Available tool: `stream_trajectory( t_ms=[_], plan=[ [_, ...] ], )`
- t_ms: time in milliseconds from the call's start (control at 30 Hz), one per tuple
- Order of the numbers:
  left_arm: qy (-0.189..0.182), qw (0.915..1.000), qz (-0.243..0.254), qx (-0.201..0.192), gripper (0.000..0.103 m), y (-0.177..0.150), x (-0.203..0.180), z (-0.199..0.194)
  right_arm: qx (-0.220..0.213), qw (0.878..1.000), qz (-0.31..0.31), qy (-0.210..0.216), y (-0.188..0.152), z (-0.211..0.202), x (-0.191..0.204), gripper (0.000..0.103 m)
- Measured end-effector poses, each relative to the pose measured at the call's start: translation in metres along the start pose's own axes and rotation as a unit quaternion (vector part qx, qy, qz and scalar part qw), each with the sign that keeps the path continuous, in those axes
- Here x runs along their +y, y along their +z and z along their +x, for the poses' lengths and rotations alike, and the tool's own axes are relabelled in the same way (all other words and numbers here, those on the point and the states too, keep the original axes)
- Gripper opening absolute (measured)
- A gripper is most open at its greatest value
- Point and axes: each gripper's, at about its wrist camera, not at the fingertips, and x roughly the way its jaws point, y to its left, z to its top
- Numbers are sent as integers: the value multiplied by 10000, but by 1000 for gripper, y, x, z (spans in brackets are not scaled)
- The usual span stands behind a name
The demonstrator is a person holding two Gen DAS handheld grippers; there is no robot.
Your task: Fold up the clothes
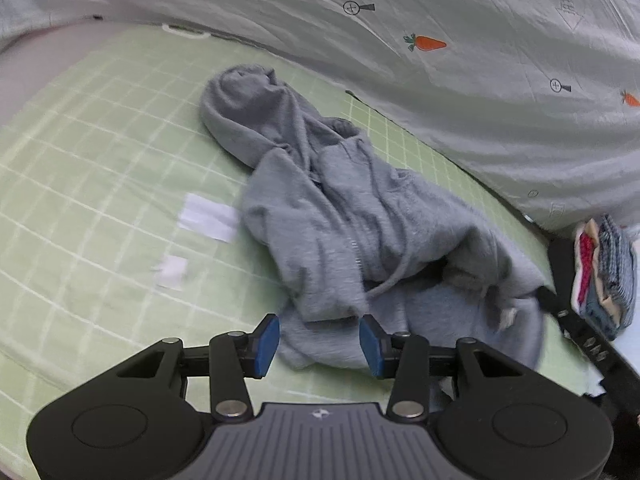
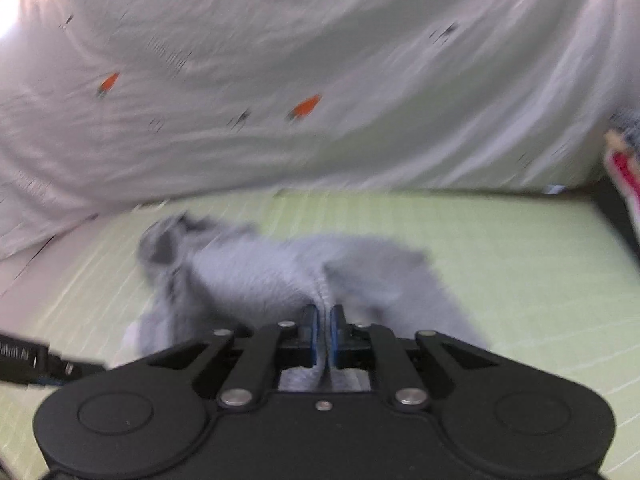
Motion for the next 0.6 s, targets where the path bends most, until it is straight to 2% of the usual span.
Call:
stream_trajectory(
  t_ms=[67,100,233,333,400,433,467,500,567,600],
  plan=[
    [-37,9998,-182,47,47,0,-3,11,-168,9998,-81,-79,11,-1,-14,4],
    [-46,9996,-274,64,47,1,-5,17,-268,9994,-139,-171,17,-1,-20,0],
    [152,9973,-719,8,46,5,-3,40,-656,9949,-512,-565,41,2,-43,0],
    [228,9958,-885,23,45,6,0,47,-473,9972,-413,-407,56,15,-68,0],
    [242,9954,-926,50,45,7,1,49,-294,9986,-320,-288,57,26,-78,5],
    [249,9952,-947,64,45,7,1,50,-169,9993,-256,-205,55,33,-80,18],
    [256,9949,-967,77,45,7,2,51,-102,9997,-163,-139,52,40,-79,39],
    [263,9947,-988,91,45,7,2,52,-48,9999,-64,-80,48,46,-79,47],
    [278,9942,-1029,118,45,8,3,54,179,9998,116,36,43,61,-78,69],
    [285,9940,-1050,131,46,8,3,55,342,9991,225,58,41,67,-76,75]
  ],
)
